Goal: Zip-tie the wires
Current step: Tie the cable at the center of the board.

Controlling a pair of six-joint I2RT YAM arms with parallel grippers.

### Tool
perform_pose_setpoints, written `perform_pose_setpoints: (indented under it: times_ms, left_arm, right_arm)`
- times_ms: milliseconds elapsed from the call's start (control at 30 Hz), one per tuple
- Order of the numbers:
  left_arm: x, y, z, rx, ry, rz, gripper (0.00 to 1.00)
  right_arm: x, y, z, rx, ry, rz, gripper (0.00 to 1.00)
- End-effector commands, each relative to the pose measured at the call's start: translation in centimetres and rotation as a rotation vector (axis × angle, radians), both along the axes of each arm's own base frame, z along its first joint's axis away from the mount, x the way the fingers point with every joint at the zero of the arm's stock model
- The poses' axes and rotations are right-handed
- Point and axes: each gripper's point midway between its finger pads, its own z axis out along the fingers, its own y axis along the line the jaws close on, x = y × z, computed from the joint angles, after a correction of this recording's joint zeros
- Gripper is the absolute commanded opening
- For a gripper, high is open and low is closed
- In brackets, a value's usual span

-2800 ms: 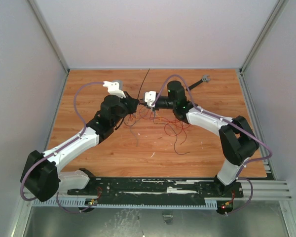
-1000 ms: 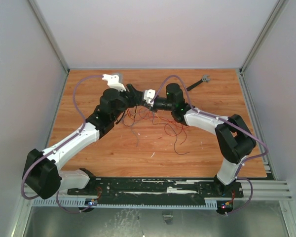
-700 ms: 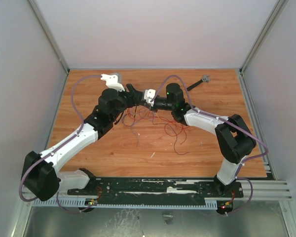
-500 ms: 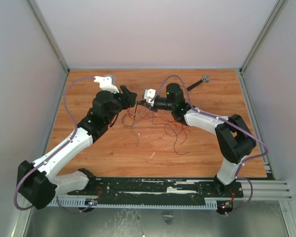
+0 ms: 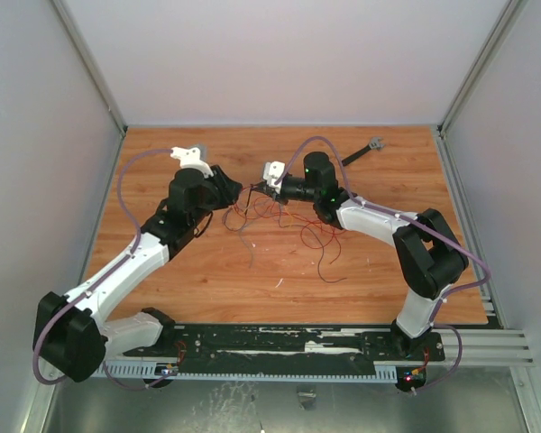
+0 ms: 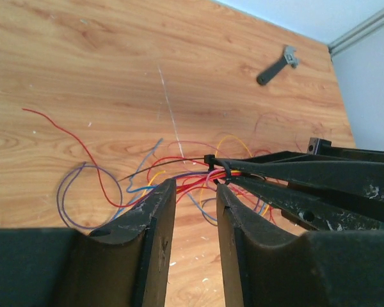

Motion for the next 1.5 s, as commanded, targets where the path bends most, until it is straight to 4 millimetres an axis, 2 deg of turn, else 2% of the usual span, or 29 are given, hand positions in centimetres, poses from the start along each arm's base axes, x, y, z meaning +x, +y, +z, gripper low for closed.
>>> perform_pose_setpoints:
  times_ms: [0,233,367,700,933,1100,1300,1467]
  left_arm:
    - [0.2,-1.3,0.4,-0.068,-0.011,-0.047,0.36]
    - [0.0,-2.0,-0.1,-0.096,0.002,-0.075,0.35]
    - [0.1,-2.2,-0.1,-0.104,0.003,-0.083,0.30]
    - [0.6,-1.8,-0.4,-0.087,-0.004,-0.054,0.26]
    - [1.0,-1.3,-0.8,-0.064,-0.005,-0.023,0.39]
    - [1.3,-1.5,-0.9,-0.067,-0.005,-0.027,0.40]
    - [1.4,-1.7,-0.7,-0.075,-0.011,-0.035,0.33]
    - [1.5,-2.0,-0.5,-0.085,-0.019,-0.045,0.23]
  right_arm:
    - [0.1,0.1,-0.1,0.005,0.005,-0.010,0.02]
    - [0.2,0.0,-0.1,0.000,0.002,-0.017,0.02]
    - [0.2,0.0,-0.2,-0.002,0.004,-0.018,0.02]
    - [0.1,0.0,0.0,0.001,0.007,-0.011,0.02]
    - [-0.1,0.1,0.1,0.005,0.012,-0.001,0.02]
    - [-0.3,0.1,0.1,0.008,0.017,0.003,0.02]
    - [-0.3,0.2,0.1,0.010,0.022,0.006,0.02]
    - [-0.1,0.2,-0.2,0.004,0.031,-0.001,0.02]
